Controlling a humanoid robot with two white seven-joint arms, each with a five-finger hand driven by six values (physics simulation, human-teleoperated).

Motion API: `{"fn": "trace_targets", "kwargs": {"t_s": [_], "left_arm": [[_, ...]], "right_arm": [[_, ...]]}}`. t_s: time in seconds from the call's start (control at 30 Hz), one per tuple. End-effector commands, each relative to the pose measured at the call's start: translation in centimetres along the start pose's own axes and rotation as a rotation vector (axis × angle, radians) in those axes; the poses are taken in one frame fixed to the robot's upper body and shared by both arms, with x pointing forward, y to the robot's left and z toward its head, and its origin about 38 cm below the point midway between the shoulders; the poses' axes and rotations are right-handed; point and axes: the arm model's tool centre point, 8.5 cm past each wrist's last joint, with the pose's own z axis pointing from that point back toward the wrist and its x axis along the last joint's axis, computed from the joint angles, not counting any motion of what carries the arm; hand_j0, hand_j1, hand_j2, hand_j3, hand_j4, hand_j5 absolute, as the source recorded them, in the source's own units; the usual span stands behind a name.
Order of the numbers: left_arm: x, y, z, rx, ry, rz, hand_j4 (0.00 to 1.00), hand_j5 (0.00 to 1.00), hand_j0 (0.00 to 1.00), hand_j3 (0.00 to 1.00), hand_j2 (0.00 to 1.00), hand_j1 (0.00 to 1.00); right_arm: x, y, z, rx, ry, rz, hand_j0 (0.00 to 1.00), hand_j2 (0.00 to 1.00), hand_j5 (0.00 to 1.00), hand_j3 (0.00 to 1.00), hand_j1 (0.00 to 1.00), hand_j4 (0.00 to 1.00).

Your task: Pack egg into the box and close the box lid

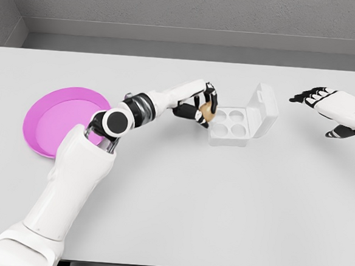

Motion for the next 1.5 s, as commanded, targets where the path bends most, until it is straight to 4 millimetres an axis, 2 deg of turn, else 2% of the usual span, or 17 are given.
{"fn": "trace_targets", "kwargs": {"t_s": [0.0, 0.17, 0.3, 0.4, 0.63, 0.8, 1.0, 1.2, 1.27, 1.3, 1.33, 1.37, 1.47], "left_arm": [[-1.0, -0.4, -0.2, -0.014, 0.024, 0.018, 0.19, 0.19, 0.19, 0.19, 0.19, 0.19], [-1.7, -0.1, -0.5, -0.022, 0.045, 0.022, 0.19, 0.19, 0.19, 0.19, 0.19, 0.19], [-1.0, 0.3, -0.5, -0.012, 0.031, 0.004, 0.19, 0.19, 0.19, 0.19, 0.19, 0.19], [0.7, 1.2, -0.1, 0.018, -0.011, -0.021, 0.19, 0.19, 0.19, 0.19, 0.19, 0.19], [0.9, 1.6, -0.3, 0.018, -0.010, -0.032, 0.19, 0.19, 0.19, 0.19, 0.19, 0.19], [1.2, 1.4, -1.1, -0.009, -0.011, -0.048, 0.19, 0.19, 0.19, 0.19, 0.19, 0.19], [2.6, -0.4, -2.0, -0.070, -0.036, -0.087, 0.19, 0.19, 0.19, 0.19, 0.19, 0.19], [3.1, -0.6, -2.2, -0.079, -0.046, -0.101, 0.22, 0.22, 0.22, 0.22, 0.22, 0.22], [3.3, -0.9, -2.3, -0.087, -0.050, -0.108, 0.33, 0.33, 0.33, 0.33, 0.33, 0.33], [3.4, -0.7, -2.4, -0.085, -0.051, -0.113, 0.40, 0.40, 0.40, 0.40, 0.40, 0.40], [3.3, -0.7, -2.4, -0.086, -0.047, -0.114, 0.52, 0.52, 0.52, 0.52, 0.52, 0.52], [3.3, -0.6, -2.4, -0.087, -0.045, -0.113, 0.57, 0.57, 0.57, 0.57, 0.57, 0.57], [3.3, -0.6, -2.4, -0.087, -0.044, -0.116, 0.64, 0.64, 0.64, 0.64, 0.64, 0.64]], "right_arm": [[0.0, -0.1, 0.0, -0.004, 0.000, -0.005, 1.00, 1.00, 1.00, 1.00, 1.00, 1.00], [0.0, -0.1, 0.0, -0.004, 0.000, -0.005, 1.00, 1.00, 1.00, 1.00, 1.00, 1.00], [0.0, 0.0, 0.1, -0.003, 0.000, -0.006, 1.00, 1.00, 1.00, 1.00, 1.00, 1.00], [0.0, 0.0, 0.1, -0.003, 0.000, -0.006, 1.00, 1.00, 1.00, 1.00, 1.00, 1.00], [-0.1, 0.0, 0.1, -0.002, 0.002, -0.005, 1.00, 1.00, 1.00, 1.00, 1.00, 1.00], [-0.1, 0.0, 0.1, -0.002, 0.002, -0.005, 1.00, 1.00, 1.00, 1.00, 1.00, 1.00], [-0.1, 0.0, 0.1, -0.002, 0.002, -0.006, 1.00, 1.00, 1.00, 1.00, 1.00, 1.00], [-0.1, 0.0, 0.1, -0.002, 0.002, -0.006, 1.00, 1.00, 1.00, 1.00, 1.00, 1.00], [-0.1, 0.0, 0.1, -0.002, 0.002, -0.004, 1.00, 1.00, 1.00, 1.00, 1.00, 1.00], [-0.1, 0.0, 0.1, -0.002, 0.002, -0.004, 1.00, 1.00, 1.00, 1.00, 1.00, 1.00], [-0.1, 0.0, 0.1, -0.002, 0.001, -0.005, 1.00, 1.00, 1.00, 1.00, 1.00, 1.00], [-0.1, 0.0, 0.1, -0.002, 0.002, -0.006, 1.00, 1.00, 1.00, 1.00, 1.00, 1.00], [-0.1, 0.0, 0.1, -0.001, 0.003, -0.004, 1.00, 1.00, 1.00, 1.00, 1.00, 1.00]]}}
